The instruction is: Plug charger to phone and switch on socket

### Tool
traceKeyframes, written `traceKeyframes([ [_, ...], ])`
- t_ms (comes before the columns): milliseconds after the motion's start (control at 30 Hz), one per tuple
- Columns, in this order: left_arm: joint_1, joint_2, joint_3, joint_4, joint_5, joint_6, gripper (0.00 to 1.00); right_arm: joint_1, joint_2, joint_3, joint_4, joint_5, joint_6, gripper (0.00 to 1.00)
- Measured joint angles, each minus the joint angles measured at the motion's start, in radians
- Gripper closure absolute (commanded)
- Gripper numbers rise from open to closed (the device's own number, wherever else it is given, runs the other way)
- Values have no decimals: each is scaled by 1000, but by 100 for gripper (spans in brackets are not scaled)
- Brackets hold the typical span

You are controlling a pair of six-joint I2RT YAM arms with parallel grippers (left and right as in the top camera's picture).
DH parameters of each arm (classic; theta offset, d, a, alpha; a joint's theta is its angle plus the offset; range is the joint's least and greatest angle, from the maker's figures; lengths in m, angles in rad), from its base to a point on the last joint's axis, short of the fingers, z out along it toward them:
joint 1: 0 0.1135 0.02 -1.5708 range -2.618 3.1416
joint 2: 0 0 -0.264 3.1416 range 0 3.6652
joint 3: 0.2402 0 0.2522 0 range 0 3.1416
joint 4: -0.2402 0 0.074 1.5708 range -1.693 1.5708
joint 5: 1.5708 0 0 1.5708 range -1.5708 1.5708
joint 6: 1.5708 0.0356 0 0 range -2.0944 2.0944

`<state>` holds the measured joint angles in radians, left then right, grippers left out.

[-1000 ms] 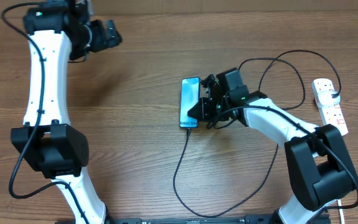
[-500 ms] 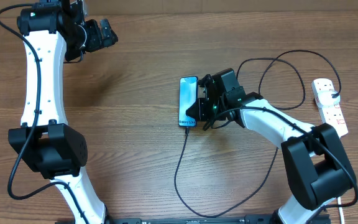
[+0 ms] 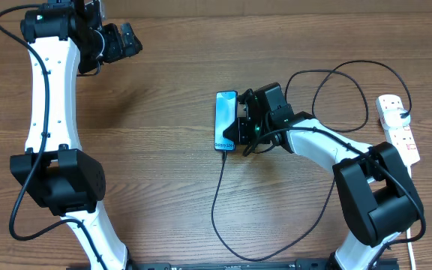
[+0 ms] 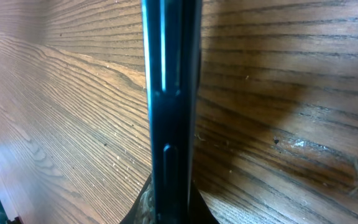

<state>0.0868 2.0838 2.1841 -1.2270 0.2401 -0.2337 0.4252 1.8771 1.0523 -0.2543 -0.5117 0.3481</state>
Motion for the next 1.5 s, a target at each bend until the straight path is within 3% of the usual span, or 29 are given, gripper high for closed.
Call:
traceKeyframes([
  [1200,0,0,0,0,3,0,0,0,63,2,2,-96,93,93],
  [1500,0,0,0,0,3,0,0,0,108,4,37,-153,97,85],
])
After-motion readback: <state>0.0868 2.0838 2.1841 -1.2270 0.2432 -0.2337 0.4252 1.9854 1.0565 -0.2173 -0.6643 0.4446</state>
